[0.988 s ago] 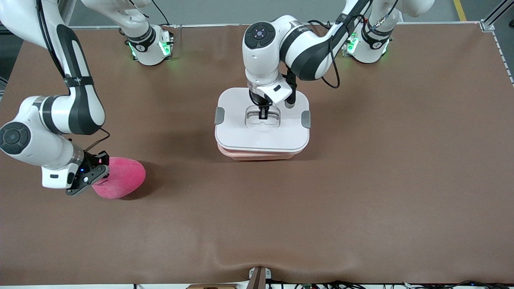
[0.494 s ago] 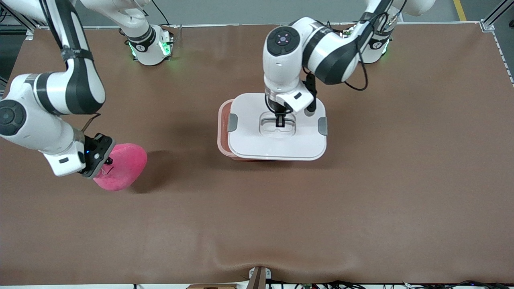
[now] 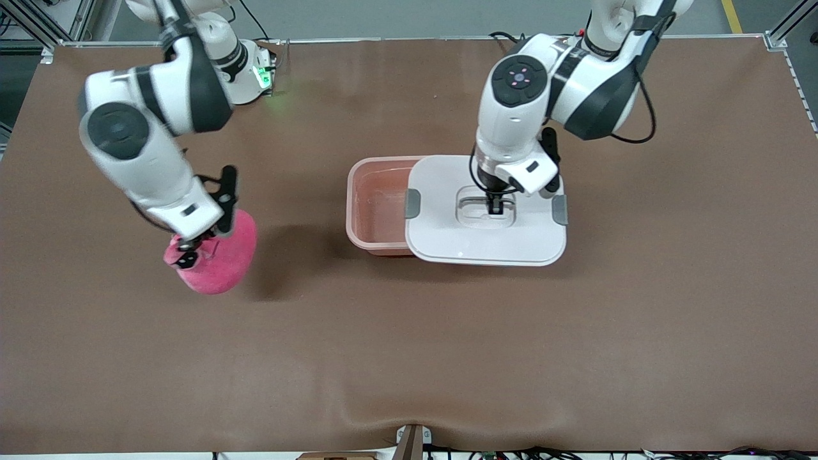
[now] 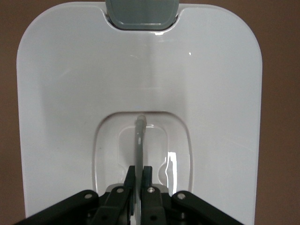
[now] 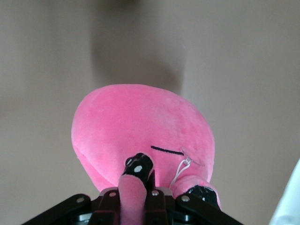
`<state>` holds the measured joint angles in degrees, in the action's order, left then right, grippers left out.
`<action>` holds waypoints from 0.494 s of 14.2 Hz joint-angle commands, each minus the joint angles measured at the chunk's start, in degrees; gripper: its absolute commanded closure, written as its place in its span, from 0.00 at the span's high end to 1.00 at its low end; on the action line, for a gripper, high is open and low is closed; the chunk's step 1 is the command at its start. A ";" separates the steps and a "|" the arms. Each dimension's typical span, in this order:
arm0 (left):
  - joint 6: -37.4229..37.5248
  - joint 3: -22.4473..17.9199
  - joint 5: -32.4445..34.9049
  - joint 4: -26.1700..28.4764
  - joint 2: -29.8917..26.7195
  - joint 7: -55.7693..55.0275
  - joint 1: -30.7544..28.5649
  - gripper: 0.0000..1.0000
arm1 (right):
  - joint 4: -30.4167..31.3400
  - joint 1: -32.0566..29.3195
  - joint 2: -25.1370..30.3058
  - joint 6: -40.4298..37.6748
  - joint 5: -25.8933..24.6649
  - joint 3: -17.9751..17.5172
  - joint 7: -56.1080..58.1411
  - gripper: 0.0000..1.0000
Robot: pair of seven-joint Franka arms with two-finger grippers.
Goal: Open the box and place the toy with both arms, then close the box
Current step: 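Lift the lid off with the left gripper while the right gripper lifts the plush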
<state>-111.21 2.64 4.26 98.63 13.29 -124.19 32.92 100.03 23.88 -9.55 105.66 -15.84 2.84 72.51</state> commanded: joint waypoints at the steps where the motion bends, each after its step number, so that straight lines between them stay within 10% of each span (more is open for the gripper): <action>1: -2.07 0.43 0.84 6.73 -5.90 1.93 -4.43 0.00 | 0.87 8.52 1.64 -3.52 -7.34 0.76 -0.08 0.00; 7: -5.94 0.52 0.84 13.86 -11.00 6.95 -10.94 0.00 | -1.76 24.96 -0.63 -8.43 -20.44 0.68 -8.68 0.00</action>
<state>-115.33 2.59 4.26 108.61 5.41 -117.99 23.19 100.09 44.36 -9.31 100.55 -31.84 2.73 67.29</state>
